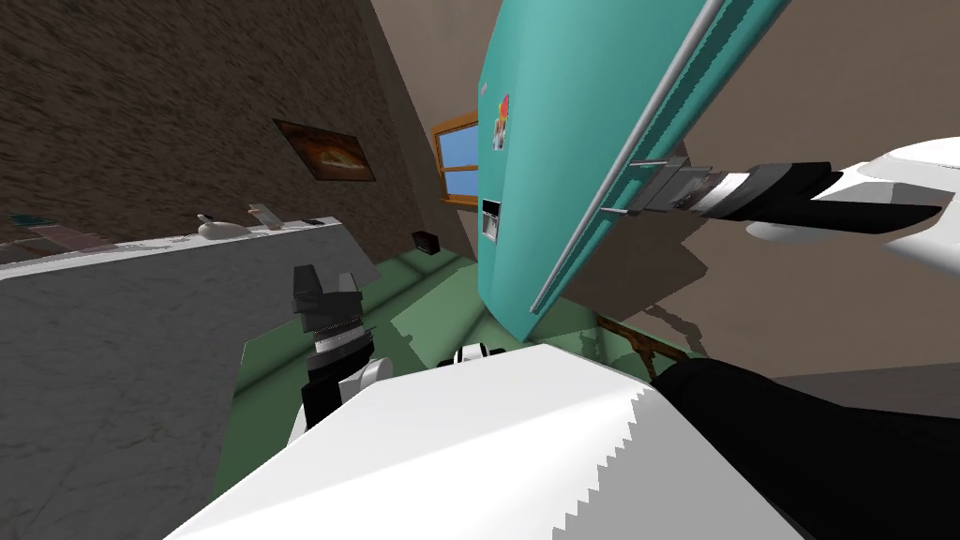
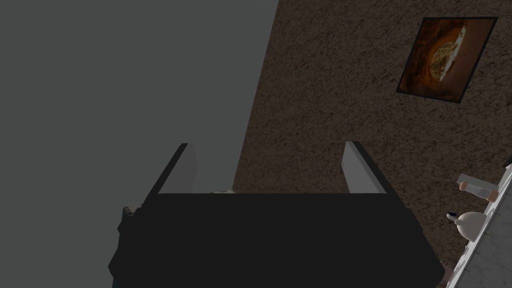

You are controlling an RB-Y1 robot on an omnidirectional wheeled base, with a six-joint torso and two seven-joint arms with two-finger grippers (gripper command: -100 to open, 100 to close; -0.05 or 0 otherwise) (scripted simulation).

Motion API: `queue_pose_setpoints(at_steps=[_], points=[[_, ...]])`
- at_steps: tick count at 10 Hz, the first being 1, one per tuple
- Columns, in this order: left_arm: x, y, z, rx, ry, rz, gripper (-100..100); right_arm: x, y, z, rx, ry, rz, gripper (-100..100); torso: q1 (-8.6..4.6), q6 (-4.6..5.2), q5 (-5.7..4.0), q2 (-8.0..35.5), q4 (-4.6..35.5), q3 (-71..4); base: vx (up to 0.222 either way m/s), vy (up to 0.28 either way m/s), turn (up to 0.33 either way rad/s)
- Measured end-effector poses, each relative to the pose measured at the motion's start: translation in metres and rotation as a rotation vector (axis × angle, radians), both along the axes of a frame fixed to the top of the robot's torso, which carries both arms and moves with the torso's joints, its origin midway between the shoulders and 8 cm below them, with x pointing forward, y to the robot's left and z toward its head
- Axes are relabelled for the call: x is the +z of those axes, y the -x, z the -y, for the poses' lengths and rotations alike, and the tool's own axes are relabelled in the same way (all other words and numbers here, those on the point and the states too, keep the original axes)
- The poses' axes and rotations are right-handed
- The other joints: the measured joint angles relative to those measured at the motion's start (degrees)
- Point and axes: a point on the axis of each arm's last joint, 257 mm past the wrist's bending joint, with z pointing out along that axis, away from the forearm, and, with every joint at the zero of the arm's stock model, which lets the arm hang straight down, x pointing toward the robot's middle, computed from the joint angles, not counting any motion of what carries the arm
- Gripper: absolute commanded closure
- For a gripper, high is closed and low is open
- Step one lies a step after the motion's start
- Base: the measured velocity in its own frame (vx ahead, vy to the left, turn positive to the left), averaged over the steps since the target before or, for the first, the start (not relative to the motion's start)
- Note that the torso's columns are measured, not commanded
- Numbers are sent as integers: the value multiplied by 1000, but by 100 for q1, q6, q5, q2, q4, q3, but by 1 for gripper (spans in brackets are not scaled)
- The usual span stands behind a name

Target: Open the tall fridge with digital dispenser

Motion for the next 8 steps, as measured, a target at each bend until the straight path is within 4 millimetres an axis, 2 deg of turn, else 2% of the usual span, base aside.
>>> queue_pose_setpoints(at_steps=[3, 4, 5, 8], points=[[0, 0, 0, 0, 0, 0, 0, 11, -9, -12, 19, 0, -3, -100, 1, 1, -2, 1, -1, 2, -7, -14, -23], [0, 0, 0, 0, 0, 0, 0, 11, -9, -11, 19, 0, -3, 100, 4, 1, 0, 0, -1, 1, 0, 0, 0], [0, 0, 0, 0, 0, 0, 0, 11, -9, -11, 18, 0, -3, 100, 3, 1, 0, 0, -1, 1, 31, 115, -116], [0, 0, 0, 0, 1, 0, 0, 12, -12, -6, -9, -1, -4, 100, 65, -10, 23, 4, -3, 2, 30, 275, -179]])
